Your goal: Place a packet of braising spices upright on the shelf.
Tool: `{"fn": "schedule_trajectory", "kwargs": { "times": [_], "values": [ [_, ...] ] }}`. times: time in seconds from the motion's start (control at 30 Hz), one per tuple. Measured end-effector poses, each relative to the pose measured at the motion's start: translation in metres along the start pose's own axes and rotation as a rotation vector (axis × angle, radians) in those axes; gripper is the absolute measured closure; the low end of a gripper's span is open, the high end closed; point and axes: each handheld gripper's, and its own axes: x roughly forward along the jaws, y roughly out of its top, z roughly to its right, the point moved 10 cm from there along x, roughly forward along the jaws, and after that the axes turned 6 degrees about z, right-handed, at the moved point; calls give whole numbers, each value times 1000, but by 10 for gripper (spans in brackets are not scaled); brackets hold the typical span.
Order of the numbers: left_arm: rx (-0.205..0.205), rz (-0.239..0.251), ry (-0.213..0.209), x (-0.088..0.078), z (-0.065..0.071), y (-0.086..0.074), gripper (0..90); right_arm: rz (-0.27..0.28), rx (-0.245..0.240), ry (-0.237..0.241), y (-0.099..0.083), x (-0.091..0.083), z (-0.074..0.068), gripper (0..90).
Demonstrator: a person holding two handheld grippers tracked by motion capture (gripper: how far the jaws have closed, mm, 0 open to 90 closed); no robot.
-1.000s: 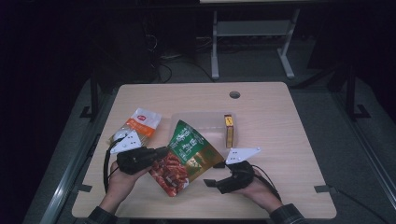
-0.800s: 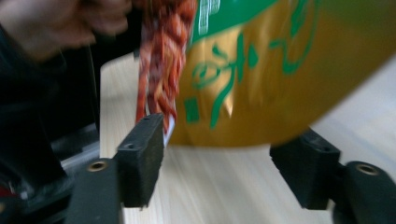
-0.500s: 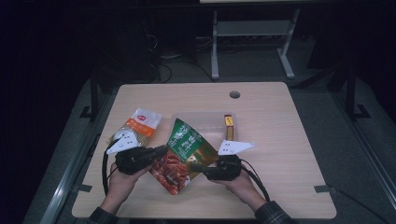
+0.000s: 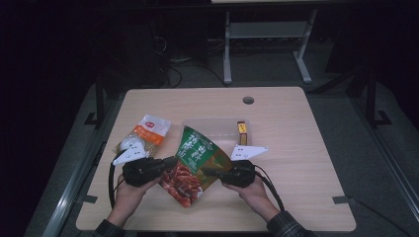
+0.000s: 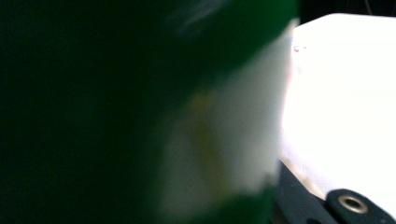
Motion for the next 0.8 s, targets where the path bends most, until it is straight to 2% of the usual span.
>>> {"fn": "schedule_trajectory", "kwargs": {
  "times": [0.1, 0.2, 0.3, 0.37, 0.43, 0.47, 0.53, 0.57, 0.6, 0.63, 0.67, 0.8],
  "values": [
    [-4, -13, -4, 0, -1, -4, 867, -18, -8, 7, -1, 0, 0, 891],
    [-5, -35, -9, 0, -1, -10, 811, -56, -26, 9, -1, -2, 0, 892],
    [9, -46, -9, 0, -2, -13, 728, -71, -44, 12, -1, -3, -1, 893],
    [23, -52, 3, -1, -3, -16, 680, -89, -63, 18, 0, -4, -2, 894],
    [32, -53, 12, -2, -5, -16, 618, -92, -58, 23, 0, -4, -3, 894],
    [43, -52, 21, -4, -6, -16, 618, -95, -63, 28, 0, -4, -4, 894],
    [52, -57, 35, -6, -8, -17, 533, -101, -76, 39, 2, -5, -7, 895],
    [55, -59, 33, -8, -8, -17, 533, -101, -76, 39, 2, -5, -7, 895],
    [67, -77, 39, -10, -9, -21, 479, -100, -78, 40, 3, -7, -8, 894],
    [67, -77, 39, -10, -9, -21, 455, -98, -81, 41, 4, -8, -8, 895],
    [79, -93, 44, -12, -9, -24, 455, -98, -81, 41, 4, -8, -8, 895],
    [92, -148, 44, -16, -5, -36, 341, -94, -99, 38, 10, -14, -9, 895]
  ]
}}
